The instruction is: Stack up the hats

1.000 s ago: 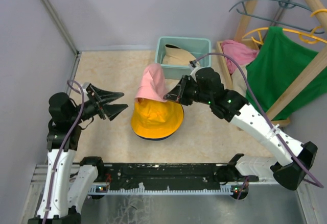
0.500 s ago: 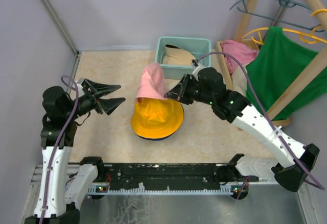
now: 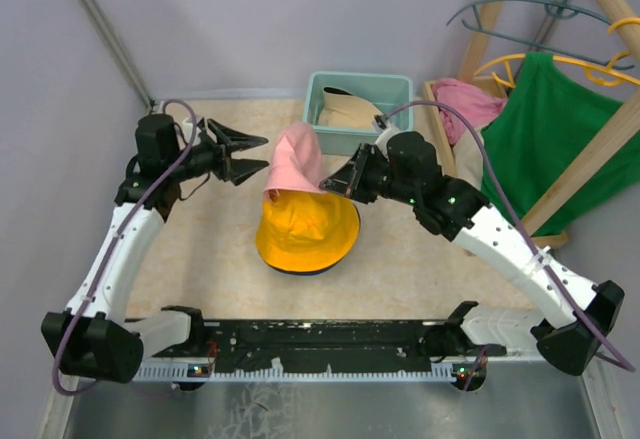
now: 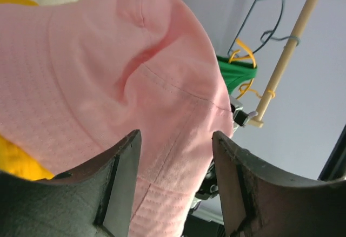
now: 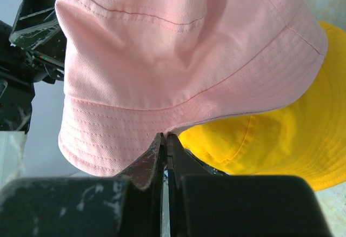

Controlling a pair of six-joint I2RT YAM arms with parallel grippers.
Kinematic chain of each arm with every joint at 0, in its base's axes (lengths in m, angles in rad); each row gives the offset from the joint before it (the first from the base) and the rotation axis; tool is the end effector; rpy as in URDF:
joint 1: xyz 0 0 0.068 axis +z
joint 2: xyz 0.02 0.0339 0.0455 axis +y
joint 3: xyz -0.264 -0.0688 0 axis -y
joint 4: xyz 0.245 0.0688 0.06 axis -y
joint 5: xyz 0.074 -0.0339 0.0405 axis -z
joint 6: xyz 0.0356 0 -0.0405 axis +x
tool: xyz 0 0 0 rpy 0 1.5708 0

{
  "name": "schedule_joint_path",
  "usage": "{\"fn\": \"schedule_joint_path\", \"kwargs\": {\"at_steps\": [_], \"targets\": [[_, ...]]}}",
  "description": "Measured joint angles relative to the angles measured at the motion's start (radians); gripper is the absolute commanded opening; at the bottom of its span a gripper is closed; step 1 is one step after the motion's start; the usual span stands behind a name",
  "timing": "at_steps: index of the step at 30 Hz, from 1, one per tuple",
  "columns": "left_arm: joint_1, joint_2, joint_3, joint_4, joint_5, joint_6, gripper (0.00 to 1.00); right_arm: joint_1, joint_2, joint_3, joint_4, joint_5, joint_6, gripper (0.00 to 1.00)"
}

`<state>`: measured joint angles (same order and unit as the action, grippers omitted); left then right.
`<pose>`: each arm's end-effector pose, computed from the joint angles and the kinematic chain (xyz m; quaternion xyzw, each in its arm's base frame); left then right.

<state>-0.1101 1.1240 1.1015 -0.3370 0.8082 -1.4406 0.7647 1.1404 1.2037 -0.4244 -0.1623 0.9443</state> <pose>0.2402 -0.0525 0.3714 -0.2905 0.7329 -0.5973 0.1476 0.1783 0.1791 0.3902 0.0276 0.8207 0.4713 0.3218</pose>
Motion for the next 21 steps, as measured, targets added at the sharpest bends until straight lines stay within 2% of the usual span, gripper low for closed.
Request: {"fn": "schedule_joint_path", "kwargs": {"at_steps": [4, 7, 11, 15, 21], "targets": [[-0.137, 0.022, 0.0, 0.083, -0.127, -0.022, 0.61, 0.0, 0.009, 0.0, 0.009, -0.002, 0.0, 0.0], [-0.201, -0.034, -0.01, 0.094, -0.192, -0.049, 0.62, 0.0, 0.023, 0.001, 0.01, -0.004, -0.004, 0.0], [-0.199, -0.242, -0.112, 0.085, -0.258, -0.114, 0.62, 0.0, 0.035, 0.002, 0.011, -0.005, -0.013, 0.0], [-0.198, -0.434, -0.19, 0.011, -0.275, -0.192, 0.63, 0.0, 0.041, 0.002, 0.011, -0.008, -0.02, 0.0], [-0.198, -0.504, -0.202, -0.079, -0.254, -0.244, 0.65, 0.0, 0.041, 0.002, 0.011, -0.015, -0.026, 0.0]]}}
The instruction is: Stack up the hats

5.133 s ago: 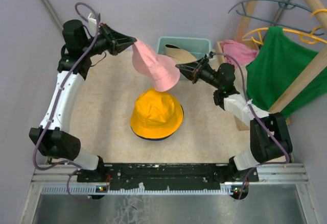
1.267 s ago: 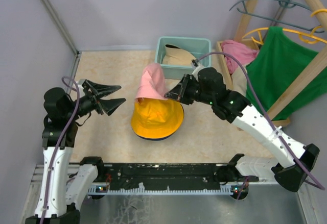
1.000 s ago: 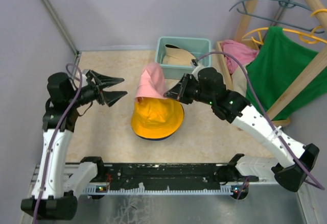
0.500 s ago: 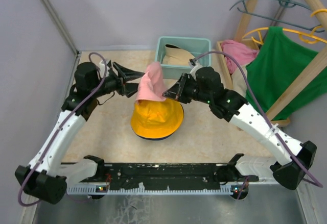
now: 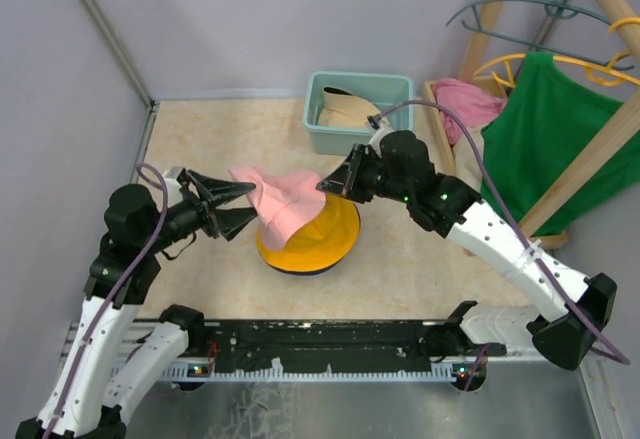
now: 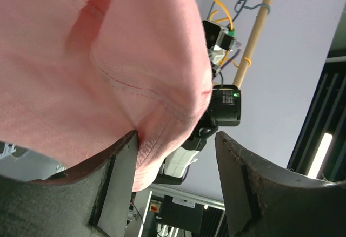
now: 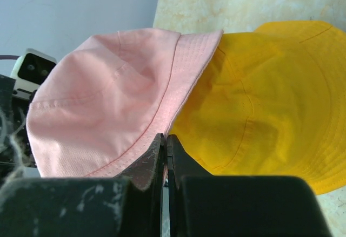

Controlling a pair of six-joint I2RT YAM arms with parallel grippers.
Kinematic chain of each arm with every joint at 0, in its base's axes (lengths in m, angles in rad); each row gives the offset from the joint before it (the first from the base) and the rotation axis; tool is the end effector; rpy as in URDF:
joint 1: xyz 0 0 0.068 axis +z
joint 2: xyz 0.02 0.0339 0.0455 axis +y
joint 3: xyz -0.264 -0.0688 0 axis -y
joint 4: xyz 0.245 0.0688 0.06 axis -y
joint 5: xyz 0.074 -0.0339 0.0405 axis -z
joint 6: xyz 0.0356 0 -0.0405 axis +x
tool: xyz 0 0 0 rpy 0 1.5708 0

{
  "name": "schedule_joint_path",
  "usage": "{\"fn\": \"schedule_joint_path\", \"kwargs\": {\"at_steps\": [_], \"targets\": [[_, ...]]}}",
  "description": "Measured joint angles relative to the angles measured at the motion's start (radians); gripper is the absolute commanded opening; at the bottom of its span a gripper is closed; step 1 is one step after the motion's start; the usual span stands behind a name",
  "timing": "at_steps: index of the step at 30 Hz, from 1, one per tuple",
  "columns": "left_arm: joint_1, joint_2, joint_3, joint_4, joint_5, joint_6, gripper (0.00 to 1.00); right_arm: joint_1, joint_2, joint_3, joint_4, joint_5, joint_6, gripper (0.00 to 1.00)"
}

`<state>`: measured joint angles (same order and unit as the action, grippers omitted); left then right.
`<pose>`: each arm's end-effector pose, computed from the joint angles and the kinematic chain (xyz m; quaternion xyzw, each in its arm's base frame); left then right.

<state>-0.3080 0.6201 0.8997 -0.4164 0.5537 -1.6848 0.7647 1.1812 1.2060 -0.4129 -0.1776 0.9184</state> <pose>0.1157 -0.0565 0.3780 -0.3219 0.6741 -0.6426 0.1705 0.1862 0.1874 0.3825 0.0142 0.8283 0.4631 0.3151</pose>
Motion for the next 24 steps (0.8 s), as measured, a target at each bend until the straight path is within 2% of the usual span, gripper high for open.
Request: {"fn": "schedule_joint_path", "kwargs": {"at_steps": [9, 15, 24], "targets": [[0.0, -0.026, -0.079, -0.058, 0.015, -0.002, 0.65, -0.006, -0.024, -0.024, -0.032, 0.036, -0.049, 0.0], [0.0, -0.008, -0.108, -0.043, 0.022, 0.002, 0.65, -0.093, -0.116, -0.13, -0.056, 0.064, -0.072, 0.0], [0.0, 0.008, -0.131, -0.011, 0.019, 0.04, 0.65, -0.155, -0.132, -0.229, -0.001, 0.055, -0.092, 0.0]]}}
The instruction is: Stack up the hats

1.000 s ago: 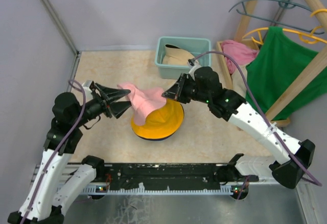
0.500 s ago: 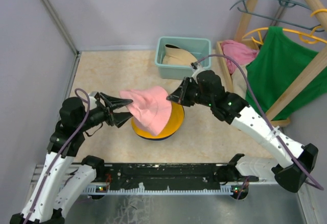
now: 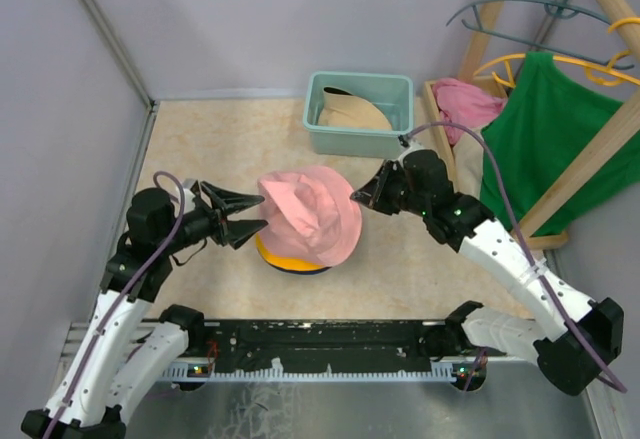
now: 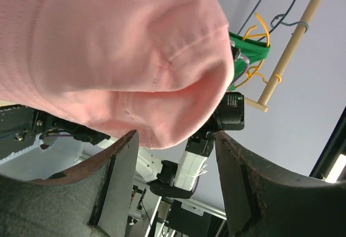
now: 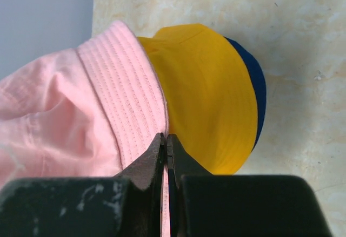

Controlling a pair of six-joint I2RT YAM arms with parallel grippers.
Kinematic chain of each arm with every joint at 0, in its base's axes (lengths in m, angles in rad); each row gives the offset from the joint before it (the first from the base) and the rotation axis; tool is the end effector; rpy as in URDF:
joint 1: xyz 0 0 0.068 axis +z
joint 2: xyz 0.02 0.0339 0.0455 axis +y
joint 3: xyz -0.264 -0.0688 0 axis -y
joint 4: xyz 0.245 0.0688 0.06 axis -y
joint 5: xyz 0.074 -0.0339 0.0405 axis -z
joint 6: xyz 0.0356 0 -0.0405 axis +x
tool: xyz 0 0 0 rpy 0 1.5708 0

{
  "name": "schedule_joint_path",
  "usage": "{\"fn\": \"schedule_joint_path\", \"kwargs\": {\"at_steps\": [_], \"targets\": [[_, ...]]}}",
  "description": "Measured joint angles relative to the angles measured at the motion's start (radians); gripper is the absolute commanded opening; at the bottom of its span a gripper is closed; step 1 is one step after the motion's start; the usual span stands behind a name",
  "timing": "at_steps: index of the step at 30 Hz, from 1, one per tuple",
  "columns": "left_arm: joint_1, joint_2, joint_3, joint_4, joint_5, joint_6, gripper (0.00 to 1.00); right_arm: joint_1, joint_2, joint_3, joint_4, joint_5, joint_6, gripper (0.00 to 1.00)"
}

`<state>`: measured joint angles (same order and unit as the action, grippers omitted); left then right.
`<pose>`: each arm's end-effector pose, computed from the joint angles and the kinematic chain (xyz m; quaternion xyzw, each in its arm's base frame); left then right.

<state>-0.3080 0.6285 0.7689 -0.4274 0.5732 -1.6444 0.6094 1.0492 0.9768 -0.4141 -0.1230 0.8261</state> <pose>0.1278 -0.0609 0.3330 -0.3432 0.7079 -0.6026 0.1341 0.1892 0.1374 0.3334 0.0609 0.8534 0.3784 0.3533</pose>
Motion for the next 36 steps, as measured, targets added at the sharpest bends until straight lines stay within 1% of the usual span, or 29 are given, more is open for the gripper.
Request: {"fn": "schedule_joint_path", "kwargs": {"at_steps": [3, 6, 12, 18, 23, 26, 29, 36], "targets": [[0.0, -0.027, -0.026, -0.005, -0.014, 0.017, 0.64, -0.027, 0.014, -0.051, 0.053, -0.02, 0.022, 0.0], [0.0, -0.08, -0.087, -0.012, -0.021, 0.034, 0.64, -0.071, 0.041, -0.081, 0.106, -0.053, 0.043, 0.0], [0.0, -0.151, -0.163, -0.065, -0.041, 0.068, 0.66, -0.169, 0.105, -0.087, 0.196, -0.117, 0.074, 0.0], [0.0, -0.189, -0.197, -0.105, -0.085, 0.104, 0.66, -0.193, 0.174, -0.087, 0.231, -0.175, 0.076, 0.0], [0.0, -0.137, -0.172, -0.159, -0.13, 0.232, 0.7, -0.207, 0.231, -0.087, 0.268, -0.231, 0.085, 0.0], [0.0, -0.047, -0.091, -0.209, -0.169, 0.343, 0.71, -0.208, 0.249, -0.086, 0.271, -0.247, 0.084, 0.0], [0.0, 0.017, -0.026, -0.225, -0.204, 0.434, 0.71, -0.208, 0.251, -0.085, 0.272, -0.257, 0.084, 0.0], [0.0, 0.016, -0.045, -0.235, -0.245, 0.52, 0.71, -0.213, 0.251, -0.085, 0.273, -0.268, 0.084, 0.0]]}}
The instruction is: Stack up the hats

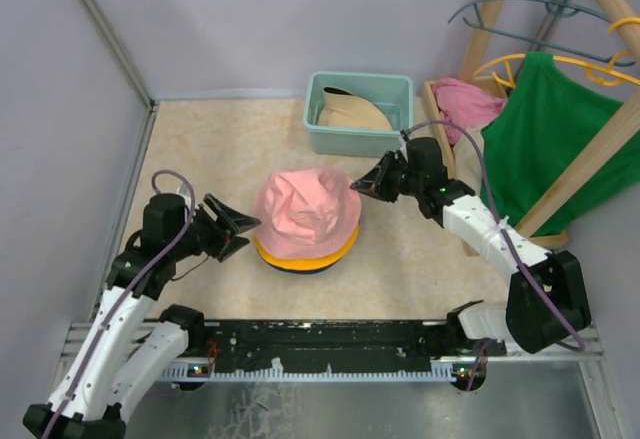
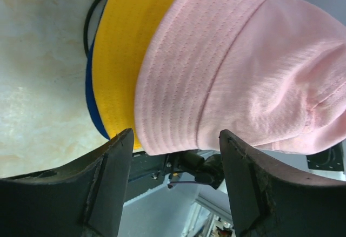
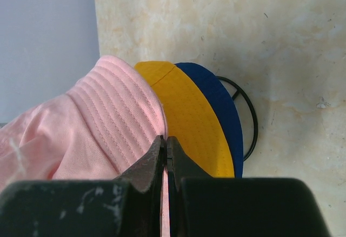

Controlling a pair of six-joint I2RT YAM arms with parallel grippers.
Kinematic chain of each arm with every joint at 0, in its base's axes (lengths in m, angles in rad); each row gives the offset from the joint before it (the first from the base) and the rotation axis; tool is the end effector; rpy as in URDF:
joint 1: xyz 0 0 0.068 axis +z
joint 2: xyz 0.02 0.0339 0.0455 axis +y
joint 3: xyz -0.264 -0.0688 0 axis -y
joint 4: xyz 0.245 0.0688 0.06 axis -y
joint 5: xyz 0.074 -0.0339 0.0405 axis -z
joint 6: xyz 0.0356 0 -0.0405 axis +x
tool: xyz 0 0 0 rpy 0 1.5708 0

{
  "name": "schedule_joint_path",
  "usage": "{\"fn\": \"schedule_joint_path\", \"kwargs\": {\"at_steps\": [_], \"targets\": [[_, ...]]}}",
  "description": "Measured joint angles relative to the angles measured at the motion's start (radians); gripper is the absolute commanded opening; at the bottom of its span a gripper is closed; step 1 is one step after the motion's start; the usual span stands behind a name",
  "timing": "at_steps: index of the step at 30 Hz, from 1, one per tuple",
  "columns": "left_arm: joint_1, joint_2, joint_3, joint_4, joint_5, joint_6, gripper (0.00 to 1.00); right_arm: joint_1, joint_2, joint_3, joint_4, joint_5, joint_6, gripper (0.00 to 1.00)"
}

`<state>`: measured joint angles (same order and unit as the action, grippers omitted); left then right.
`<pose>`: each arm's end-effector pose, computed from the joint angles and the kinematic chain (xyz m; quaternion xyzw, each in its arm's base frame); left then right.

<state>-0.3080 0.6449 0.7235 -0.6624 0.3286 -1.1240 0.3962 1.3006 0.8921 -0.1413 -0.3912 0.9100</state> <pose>0.1284 -0.0529 0.2919 -0.2736 0.8282 -0.4154 0.2580 0.2617 0.1242 0.2698 0.1256 0.8519 0.4259 0.2776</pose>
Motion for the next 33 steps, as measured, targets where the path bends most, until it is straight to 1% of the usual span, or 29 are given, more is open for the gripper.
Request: {"fn": "schedule_joint_path", "kwargs": {"at_steps": [3, 5, 11, 15, 24, 28, 33], "targets": [[0.0, -0.017, -0.006, -0.011, -0.027, 0.034, 0.7, -0.004, 0.0, 0.0, 0.004, -0.007, 0.003, 0.0], [0.0, -0.04, -0.026, 0.01, -0.04, 0.053, 0.69, -0.007, 0.0, 0.0, 0.01, -0.013, 0.006, 0.0], [0.0, -0.14, -0.179, 0.147, -0.051, 0.069, 0.67, -0.013, 0.003, 0.0, 0.03, -0.026, 0.018, 0.0], [0.0, -0.161, -0.269, 0.248, -0.044, 0.055, 0.67, -0.013, 0.003, 0.0, 0.03, -0.027, 0.019, 0.0], [0.0, -0.146, -0.355, 0.468, 0.0, -0.003, 0.65, -0.02, 0.004, 0.008, 0.028, -0.03, 0.019, 0.0], [0.0, -0.147, -0.393, 0.528, 0.012, -0.036, 0.59, -0.021, 0.004, 0.011, 0.028, -0.031, 0.027, 0.0], [0.0, -0.17, -0.421, 0.567, 0.014, -0.065, 0.58, -0.021, 0.006, 0.011, 0.029, -0.033, 0.03, 0.0]]}}
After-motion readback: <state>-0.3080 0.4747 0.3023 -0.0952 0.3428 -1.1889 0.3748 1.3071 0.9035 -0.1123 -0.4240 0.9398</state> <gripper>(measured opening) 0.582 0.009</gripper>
